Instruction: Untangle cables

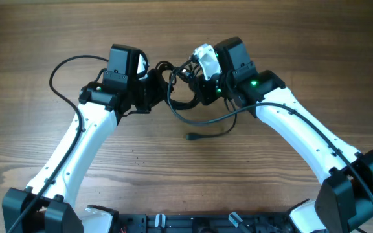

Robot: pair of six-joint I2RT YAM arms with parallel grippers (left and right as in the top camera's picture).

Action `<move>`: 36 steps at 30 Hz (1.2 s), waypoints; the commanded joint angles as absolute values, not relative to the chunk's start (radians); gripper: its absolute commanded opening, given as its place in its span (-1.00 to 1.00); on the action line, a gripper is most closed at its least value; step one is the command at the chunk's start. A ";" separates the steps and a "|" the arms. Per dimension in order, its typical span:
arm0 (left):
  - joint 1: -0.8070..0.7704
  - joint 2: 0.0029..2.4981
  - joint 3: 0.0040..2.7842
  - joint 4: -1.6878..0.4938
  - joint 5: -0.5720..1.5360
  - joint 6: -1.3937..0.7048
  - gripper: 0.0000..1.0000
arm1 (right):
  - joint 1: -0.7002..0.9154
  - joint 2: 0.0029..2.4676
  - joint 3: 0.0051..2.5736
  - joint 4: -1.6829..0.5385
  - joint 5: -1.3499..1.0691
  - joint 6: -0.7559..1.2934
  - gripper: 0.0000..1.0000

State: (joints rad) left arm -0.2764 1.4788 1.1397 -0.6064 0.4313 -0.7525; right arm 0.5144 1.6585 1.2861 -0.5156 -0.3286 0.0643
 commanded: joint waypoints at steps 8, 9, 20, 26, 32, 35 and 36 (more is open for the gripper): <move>-0.273 1.446 1.145 -0.618 0.124 -0.847 -0.92 | 0.523 1.507 1.304 -0.630 -0.180 0.411 -0.91; -0.273 1.446 1.145 -0.617 0.099 -0.864 -0.92 | 0.524 1.492 1.304 -0.674 -0.170 0.441 -0.91; -0.273 1.447 1.145 -0.585 -0.026 -0.955 -0.92 | 0.565 1.483 1.303 -0.993 -0.953 -0.082 -0.91; -0.272 1.447 1.145 -0.533 -0.153 -1.168 -0.92 | 0.598 1.483 1.303 -1.099 -0.888 -0.153 -0.91; -0.264 1.446 1.145 -0.519 -0.348 -1.377 -0.92 | 0.597 1.483 1.303 -1.086 -1.150 -0.260 -0.91; -0.247 1.446 1.145 -0.523 -0.350 -1.399 -0.92 | 0.595 1.483 1.303 -1.043 -1.051 -0.172 -0.92; -0.247 1.447 1.145 -0.533 -0.340 -1.399 -0.92 | 0.595 1.483 1.303 -0.989 -0.981 -0.078 -0.91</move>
